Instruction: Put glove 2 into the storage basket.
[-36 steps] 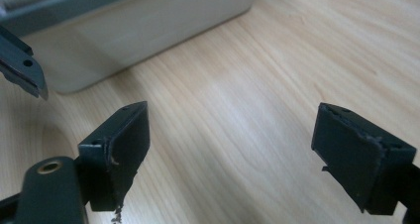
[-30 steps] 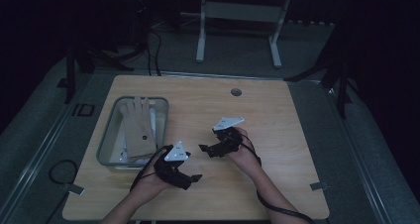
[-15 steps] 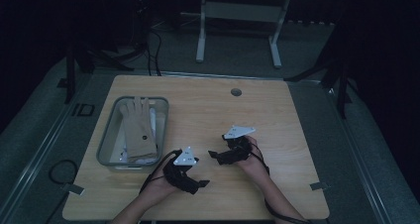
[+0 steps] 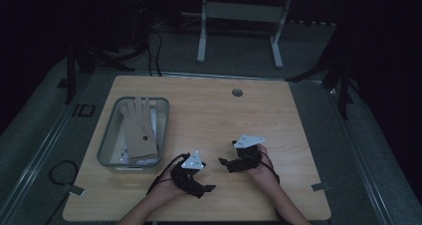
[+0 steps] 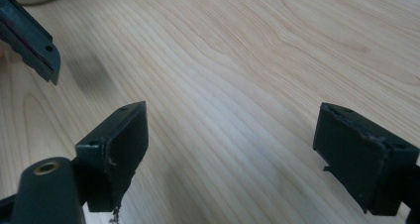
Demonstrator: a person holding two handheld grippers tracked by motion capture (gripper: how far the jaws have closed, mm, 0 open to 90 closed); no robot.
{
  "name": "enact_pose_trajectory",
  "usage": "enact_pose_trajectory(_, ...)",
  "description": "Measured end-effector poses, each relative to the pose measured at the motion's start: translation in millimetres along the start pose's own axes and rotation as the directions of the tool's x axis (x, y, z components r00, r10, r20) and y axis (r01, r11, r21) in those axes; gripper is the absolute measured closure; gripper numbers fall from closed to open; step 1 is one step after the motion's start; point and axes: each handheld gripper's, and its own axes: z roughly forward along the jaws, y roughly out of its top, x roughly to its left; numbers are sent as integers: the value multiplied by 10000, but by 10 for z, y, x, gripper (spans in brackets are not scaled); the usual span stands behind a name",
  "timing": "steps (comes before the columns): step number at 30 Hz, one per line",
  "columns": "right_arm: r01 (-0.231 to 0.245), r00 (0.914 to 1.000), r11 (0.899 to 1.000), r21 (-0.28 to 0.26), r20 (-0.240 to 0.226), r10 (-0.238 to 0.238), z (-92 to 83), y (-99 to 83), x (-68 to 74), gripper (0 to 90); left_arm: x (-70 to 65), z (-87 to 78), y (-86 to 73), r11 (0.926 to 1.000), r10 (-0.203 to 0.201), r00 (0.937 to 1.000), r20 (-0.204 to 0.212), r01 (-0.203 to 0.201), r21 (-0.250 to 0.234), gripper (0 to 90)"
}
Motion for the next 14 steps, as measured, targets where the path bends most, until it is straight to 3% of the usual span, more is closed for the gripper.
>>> enact_pose_trajectory(4, -79, 9999, 10000, 11, 67, 78, -58, -72, -23, 137, -36, 33, 0, 9992, 355, 9993, 87, -356, 193, 145)
enact_pose_trajectory(14, -38, 9999, 10000, -69, 126, 39, -90, -131, -31, 137, -81, 65, -12, 9981, 576, 9982, 173, -580, 197, 146)
